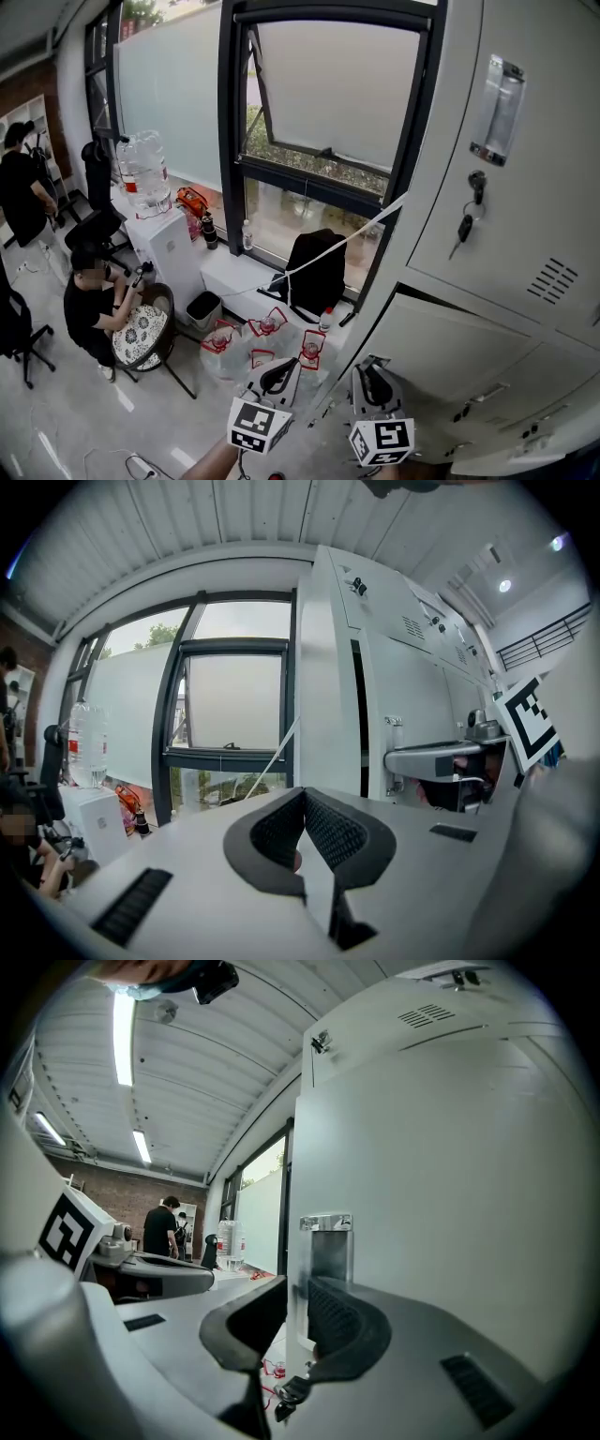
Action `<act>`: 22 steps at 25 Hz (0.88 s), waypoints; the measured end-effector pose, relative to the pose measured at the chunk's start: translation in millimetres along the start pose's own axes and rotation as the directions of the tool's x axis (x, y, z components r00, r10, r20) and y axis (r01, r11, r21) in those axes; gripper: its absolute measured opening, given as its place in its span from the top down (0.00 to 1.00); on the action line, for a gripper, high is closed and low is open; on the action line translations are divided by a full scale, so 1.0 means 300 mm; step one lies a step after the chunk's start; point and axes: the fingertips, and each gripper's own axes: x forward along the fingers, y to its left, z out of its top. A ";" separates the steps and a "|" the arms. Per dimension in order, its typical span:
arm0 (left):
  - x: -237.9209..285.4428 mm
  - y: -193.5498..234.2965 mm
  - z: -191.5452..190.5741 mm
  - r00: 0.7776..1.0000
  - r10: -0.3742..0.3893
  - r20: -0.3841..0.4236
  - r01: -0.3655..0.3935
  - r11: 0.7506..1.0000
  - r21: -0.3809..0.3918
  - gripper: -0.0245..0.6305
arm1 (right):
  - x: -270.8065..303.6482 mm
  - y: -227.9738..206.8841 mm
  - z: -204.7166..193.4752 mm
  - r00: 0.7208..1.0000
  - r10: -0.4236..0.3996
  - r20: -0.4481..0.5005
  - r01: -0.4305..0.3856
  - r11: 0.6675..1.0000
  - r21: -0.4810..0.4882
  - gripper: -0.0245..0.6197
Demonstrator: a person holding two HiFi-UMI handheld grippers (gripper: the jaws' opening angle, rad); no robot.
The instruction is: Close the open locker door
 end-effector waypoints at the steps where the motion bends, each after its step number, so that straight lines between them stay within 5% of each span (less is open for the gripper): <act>1: 0.006 0.002 -0.001 1.000 -0.006 -0.001 0.006 1.000 0.000 0.93 | 0.007 -0.005 0.001 1.000 -0.008 0.000 0.008 1.000 -0.001 0.85; 22: 0.032 0.034 -0.048 0.999 -0.043 -0.027 0.043 0.999 -0.008 0.93 | 0.081 -0.067 0.001 0.995 -0.101 0.011 0.101 0.995 -0.005 0.84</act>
